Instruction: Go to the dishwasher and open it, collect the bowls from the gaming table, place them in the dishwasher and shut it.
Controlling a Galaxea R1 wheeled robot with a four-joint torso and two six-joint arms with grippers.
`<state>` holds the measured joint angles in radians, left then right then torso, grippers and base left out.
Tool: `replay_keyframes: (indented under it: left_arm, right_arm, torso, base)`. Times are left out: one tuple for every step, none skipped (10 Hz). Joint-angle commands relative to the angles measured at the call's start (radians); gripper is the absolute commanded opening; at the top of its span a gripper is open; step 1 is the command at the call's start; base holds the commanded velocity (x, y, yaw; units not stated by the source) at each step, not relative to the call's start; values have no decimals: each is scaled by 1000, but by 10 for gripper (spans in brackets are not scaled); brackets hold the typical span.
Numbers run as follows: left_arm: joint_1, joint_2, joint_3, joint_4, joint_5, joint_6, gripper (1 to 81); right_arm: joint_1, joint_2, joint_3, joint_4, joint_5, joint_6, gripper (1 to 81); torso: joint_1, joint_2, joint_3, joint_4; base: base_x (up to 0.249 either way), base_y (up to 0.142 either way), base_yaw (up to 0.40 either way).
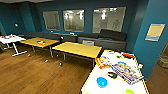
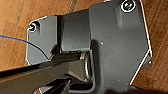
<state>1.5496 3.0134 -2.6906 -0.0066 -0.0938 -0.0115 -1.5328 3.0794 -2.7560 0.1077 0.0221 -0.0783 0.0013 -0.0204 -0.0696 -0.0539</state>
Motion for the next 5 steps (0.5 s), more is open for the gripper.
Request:
replay_keyframes:
  left_arm:
    - [-39,-2,2,4,51,2,811]
    - [-39,-2,2,4,51,2,811]
    - [-39,-2,2,4,51,2,811]
    - [-39,-2,2,4,51,2,811]
    - [-41,-2,2,4,51,1,811]
  right_arm:
    - [33,3,10,1,-62,0,811]
    - [33,1,10,4,-62,2,811]
    - [33,0,10,3,-62,2,811]
    - [32,-2,10,1,-62,0,811]
    - [32,-2,10,3,-62,0,811]
  torso:
    - [0,0,0,0]
    - [0,0,0,0]
    - [0,0,0,0]
    - [0,0,0,0]
    - [0,0,0,0]
  base:
    - [0,0,-377]
    - [0,0,-378]
    - [0,0,-378]
    - [0,0,-378]
    - [0,0,-378]
